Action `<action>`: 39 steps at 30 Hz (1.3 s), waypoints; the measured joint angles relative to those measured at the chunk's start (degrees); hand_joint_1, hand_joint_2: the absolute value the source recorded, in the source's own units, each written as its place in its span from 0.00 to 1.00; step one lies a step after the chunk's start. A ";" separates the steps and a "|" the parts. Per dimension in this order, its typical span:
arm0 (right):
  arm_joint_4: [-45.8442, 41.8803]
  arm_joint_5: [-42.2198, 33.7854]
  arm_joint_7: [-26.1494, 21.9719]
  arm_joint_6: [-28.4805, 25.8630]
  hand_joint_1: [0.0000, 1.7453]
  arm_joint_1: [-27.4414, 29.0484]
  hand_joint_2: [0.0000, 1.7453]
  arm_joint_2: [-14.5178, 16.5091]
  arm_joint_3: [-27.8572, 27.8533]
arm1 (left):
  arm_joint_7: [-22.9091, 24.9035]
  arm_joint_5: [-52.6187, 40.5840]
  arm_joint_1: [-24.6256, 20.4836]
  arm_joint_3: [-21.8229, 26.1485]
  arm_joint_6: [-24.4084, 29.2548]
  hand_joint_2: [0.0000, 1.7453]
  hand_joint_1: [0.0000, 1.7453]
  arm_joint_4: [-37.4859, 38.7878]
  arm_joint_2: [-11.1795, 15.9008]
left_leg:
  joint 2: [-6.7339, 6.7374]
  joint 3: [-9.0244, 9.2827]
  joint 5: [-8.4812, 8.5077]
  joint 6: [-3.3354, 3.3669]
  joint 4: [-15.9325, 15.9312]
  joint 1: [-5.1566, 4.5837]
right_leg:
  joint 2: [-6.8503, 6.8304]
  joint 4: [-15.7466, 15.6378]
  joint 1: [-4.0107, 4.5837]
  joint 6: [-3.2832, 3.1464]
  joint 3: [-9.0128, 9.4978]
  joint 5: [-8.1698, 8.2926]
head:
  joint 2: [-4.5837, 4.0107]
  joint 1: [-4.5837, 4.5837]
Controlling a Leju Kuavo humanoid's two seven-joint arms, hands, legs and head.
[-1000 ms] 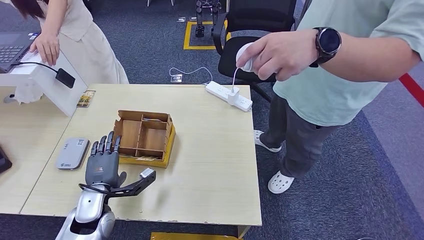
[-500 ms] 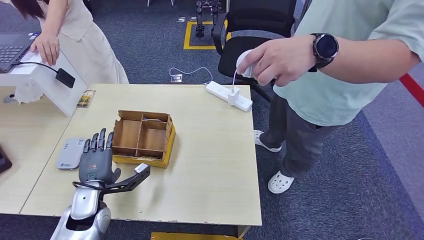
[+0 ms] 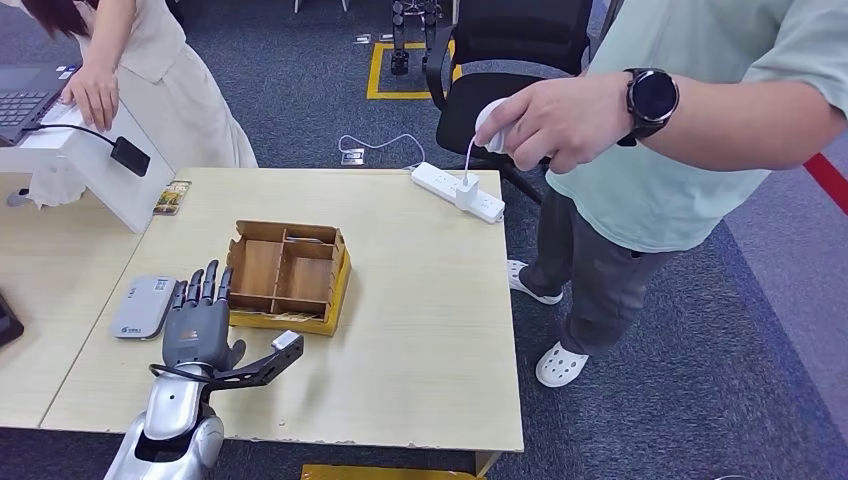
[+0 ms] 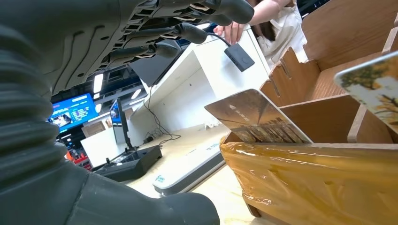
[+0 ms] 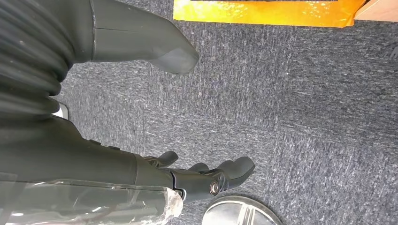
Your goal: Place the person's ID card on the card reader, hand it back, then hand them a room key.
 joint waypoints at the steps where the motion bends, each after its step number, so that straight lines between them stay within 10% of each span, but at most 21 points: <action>1: 0.00 0.00 -0.01 0.00 0.00 0.00 1.00 0.00 0.00 | 0.00 0.00 0.00 0.01 0.00 1.00 0.00 0.02 0.00 | 0.00 0.00 0.00 0.00 0.00 0.00 | 0.00 0.00 0.00 0.00 0.00 0.00 | 0.00 0.01; 38: -0.26 0.31 0.15 0.01 0.00 -0.07 1.00 0.00 -0.26 | -4.10 0.00 0.00 1.50 1.15 1.00 0.00 3.70 -1.90 | -0.01 0.00 0.00 0.00 0.00 0.00 | 0.00 0.00 0.00 0.00 0.00 0.00 | 0.00 0.00; 39: -0.26 0.30 0.12 0.01 0.00 -0.07 1.00 0.00 -0.26 | -3.97 0.00 0.00 1.50 1.11 1.00 0.24 3.70 -1.91 | -0.01 0.00 0.00 0.00 0.00 0.00 | 0.00 0.00 0.00 0.00 0.00 0.00 | 0.00 0.01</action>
